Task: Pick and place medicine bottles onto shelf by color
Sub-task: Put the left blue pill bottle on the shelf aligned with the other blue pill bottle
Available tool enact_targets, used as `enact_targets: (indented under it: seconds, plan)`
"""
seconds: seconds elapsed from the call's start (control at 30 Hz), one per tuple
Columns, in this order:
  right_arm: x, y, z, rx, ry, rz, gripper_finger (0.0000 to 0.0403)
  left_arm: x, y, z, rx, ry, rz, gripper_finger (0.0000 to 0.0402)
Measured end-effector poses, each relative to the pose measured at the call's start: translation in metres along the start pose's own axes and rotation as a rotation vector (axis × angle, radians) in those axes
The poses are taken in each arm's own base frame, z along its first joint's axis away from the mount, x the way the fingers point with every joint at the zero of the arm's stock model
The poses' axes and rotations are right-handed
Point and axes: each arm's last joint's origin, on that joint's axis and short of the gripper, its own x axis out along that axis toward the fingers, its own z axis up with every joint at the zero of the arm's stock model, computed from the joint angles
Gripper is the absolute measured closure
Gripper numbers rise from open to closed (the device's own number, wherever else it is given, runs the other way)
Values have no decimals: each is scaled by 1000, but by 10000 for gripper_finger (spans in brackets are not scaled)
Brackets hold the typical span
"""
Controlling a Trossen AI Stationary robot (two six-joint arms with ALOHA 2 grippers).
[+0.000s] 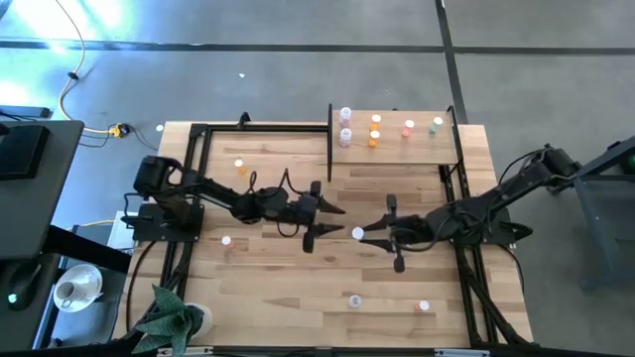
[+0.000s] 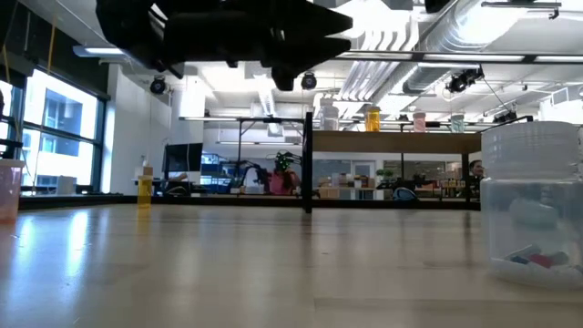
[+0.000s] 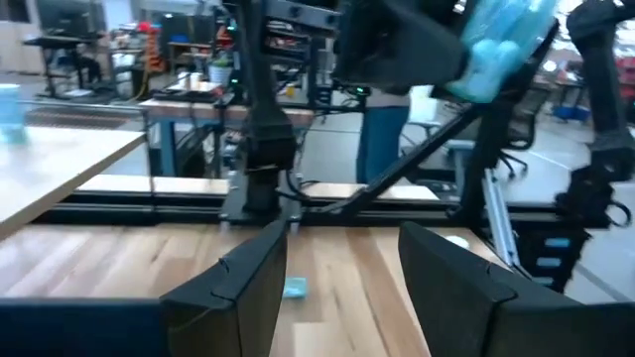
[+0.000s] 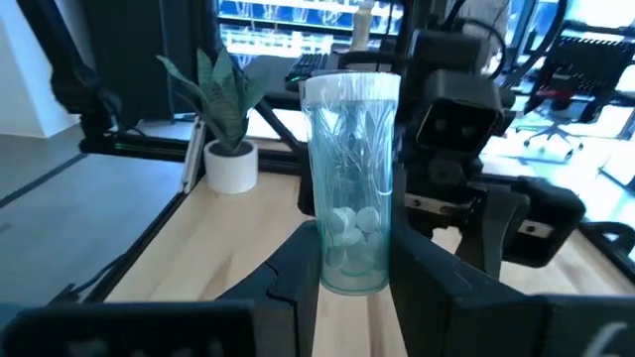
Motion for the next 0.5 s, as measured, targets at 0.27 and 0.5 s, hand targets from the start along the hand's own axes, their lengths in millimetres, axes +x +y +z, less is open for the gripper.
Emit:
enact_targets:
  seconds: [0.27,0.5]
  plan:
    - [9,3,-9,39,45,3,314,9,-25,13,91,-47,-73,218]
    - [15,6,-15,61,63,5,314,12,-43,23,142,-88,-59,218]
